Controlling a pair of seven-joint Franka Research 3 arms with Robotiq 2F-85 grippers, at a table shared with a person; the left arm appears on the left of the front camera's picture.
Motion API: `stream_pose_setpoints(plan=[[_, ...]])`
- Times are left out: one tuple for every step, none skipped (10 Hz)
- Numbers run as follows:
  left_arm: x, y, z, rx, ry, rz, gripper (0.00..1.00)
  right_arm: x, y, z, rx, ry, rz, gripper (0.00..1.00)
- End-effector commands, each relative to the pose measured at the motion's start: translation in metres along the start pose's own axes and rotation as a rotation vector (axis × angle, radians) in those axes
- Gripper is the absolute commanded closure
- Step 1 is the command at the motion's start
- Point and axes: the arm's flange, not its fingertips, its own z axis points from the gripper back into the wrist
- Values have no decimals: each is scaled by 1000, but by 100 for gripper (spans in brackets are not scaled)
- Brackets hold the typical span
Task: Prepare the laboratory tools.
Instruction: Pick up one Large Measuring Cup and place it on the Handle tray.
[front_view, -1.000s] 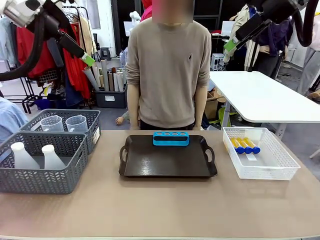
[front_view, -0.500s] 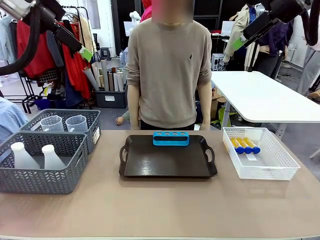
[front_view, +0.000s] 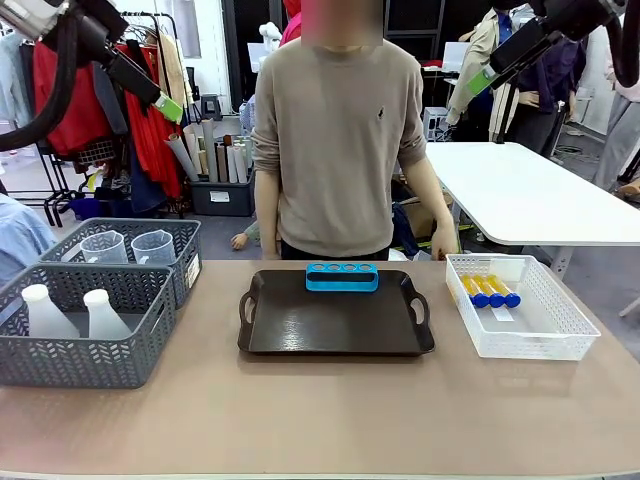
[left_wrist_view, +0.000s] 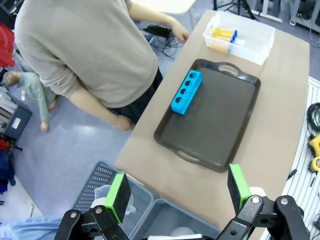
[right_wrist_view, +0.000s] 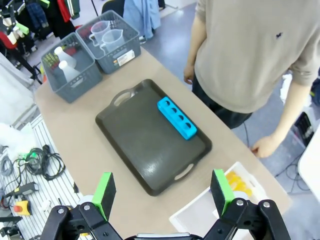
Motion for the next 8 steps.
stream_pose_setpoints(plan=[[0, 0, 1, 0, -2, 7, 0, 0, 0, 1, -1, 1, 0, 0], [0, 0, 1, 0, -2, 7, 0, 0, 0, 1, -1, 1, 0, 0], [0, 0, 1, 0, -2, 7, 0, 0, 0, 1, -1, 1, 0, 0], [0, 0, 1, 0, -2, 7, 0, 0, 0, 1, -1, 1, 0, 0], [0, 0, 1, 0, -2, 7, 0, 0, 0, 1, -1, 1, 0, 0], [0, 0, 1, 0, -2, 7, 0, 0, 0, 1, -1, 1, 0, 0], [0, 0, 1, 0, -2, 7, 0, 0, 0, 1, -1, 1, 0, 0], [0, 0, 1, 0, -2, 7, 0, 0, 0, 1, -1, 1, 0, 0]])
